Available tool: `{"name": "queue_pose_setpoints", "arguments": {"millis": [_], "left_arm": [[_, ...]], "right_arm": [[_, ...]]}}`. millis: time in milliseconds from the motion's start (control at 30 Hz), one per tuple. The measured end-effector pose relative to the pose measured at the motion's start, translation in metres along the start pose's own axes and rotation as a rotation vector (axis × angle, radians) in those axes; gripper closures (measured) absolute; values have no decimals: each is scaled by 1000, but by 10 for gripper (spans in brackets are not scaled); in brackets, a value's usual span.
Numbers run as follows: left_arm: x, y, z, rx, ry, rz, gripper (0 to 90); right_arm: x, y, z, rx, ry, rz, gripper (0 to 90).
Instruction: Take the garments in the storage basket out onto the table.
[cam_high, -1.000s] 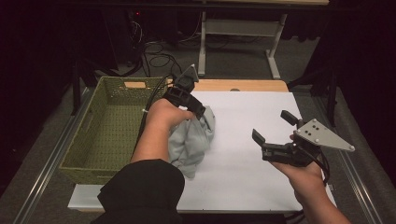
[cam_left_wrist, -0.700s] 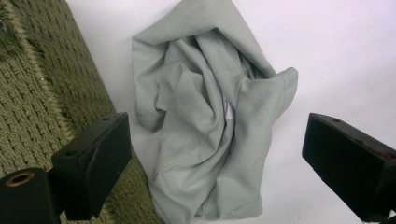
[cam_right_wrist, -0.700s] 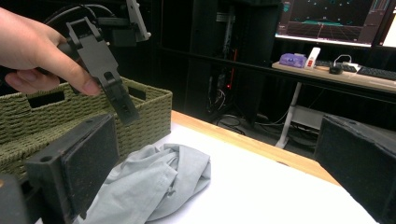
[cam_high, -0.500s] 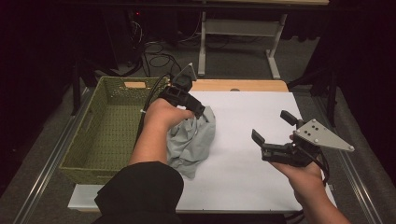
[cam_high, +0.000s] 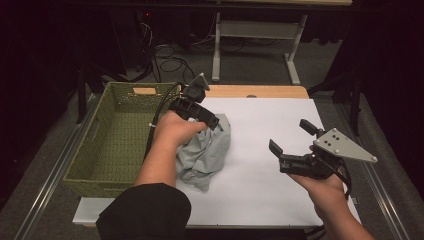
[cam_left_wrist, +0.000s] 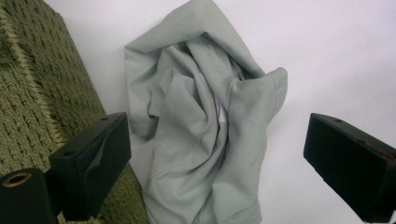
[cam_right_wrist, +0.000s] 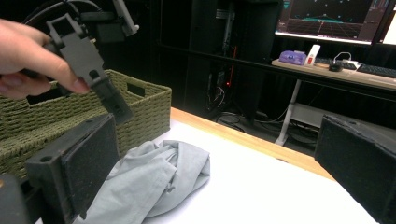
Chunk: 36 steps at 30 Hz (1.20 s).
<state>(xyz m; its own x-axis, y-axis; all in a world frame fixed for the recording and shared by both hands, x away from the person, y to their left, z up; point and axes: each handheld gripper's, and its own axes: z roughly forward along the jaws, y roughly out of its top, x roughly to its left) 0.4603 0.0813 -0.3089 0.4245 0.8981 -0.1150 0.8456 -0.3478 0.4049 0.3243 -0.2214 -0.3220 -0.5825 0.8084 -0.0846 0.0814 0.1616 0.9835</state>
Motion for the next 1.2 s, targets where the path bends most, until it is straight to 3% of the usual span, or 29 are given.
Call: {"name": "queue_pose_setpoints", "arguments": {"millis": [367,467,500,733,833,900,1133,1200], "left_arm": [[7,-26,14,-103,-19,-18,78],[5,-34,16,-148,-26,-2,78],[3,-39,18,-183,-33,1,78],[-1,-55,22,-252,-64,16,78],[-3,-60,22,-277,-66,27,78],[-6,-69,22,-325,-62,54,74],[-8,-84,23,-412,-77,59,58],[-10,-92,23,-447,-65,82,49]], "right_arm": [[1,-4,3,17,-1,3,5],[1,-5,3,23,0,0,5],[1,-6,4,24,0,0,5],[2,-8,4,35,0,-1,5],[2,-8,5,35,0,-2,5],[2,-9,6,40,1,-7,5],[3,-14,8,58,-2,-7,5],[4,-16,9,64,-3,-10,5]]}}
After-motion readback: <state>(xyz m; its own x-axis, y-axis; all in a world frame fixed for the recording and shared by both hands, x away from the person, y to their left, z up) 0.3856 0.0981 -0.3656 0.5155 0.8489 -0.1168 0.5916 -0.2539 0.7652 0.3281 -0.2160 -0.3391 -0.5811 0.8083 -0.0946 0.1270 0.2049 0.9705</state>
